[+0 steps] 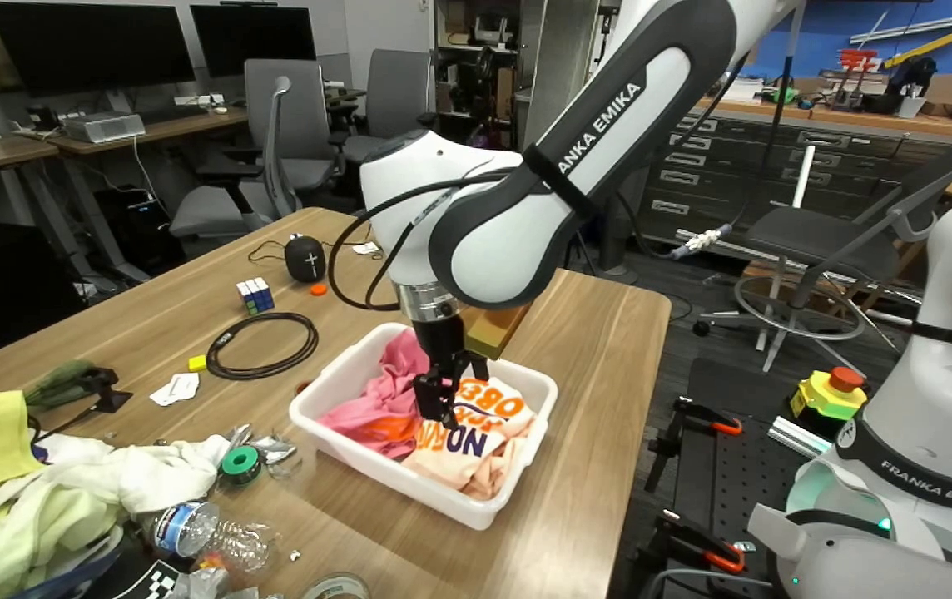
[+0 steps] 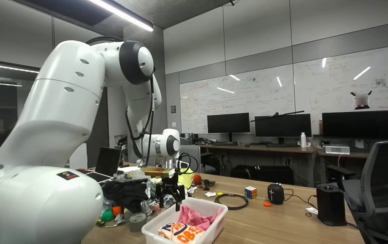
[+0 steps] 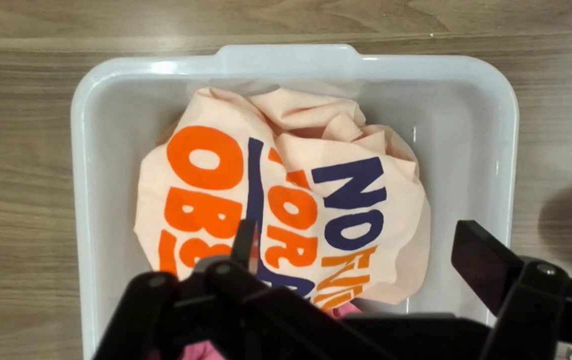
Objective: Remove the clothes from the box and put them on the table
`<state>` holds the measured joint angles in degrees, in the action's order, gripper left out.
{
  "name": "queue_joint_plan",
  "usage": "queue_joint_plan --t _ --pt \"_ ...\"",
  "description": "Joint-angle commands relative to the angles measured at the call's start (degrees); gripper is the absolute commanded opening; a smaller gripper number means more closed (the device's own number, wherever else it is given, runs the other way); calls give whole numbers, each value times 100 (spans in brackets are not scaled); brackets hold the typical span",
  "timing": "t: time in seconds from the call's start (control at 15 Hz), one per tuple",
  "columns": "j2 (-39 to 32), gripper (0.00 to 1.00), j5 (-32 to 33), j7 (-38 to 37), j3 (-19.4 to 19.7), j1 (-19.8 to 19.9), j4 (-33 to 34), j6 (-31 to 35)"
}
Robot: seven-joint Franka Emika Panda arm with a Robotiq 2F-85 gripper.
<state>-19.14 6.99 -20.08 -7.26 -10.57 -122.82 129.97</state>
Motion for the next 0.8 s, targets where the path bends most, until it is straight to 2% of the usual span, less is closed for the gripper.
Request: queue_joint_plan --t 0.0,0.73 --pt "-305 100 -6 -32 123 -128 195 44" --pt "-966 100 -10 -194 297 -290 217 506"
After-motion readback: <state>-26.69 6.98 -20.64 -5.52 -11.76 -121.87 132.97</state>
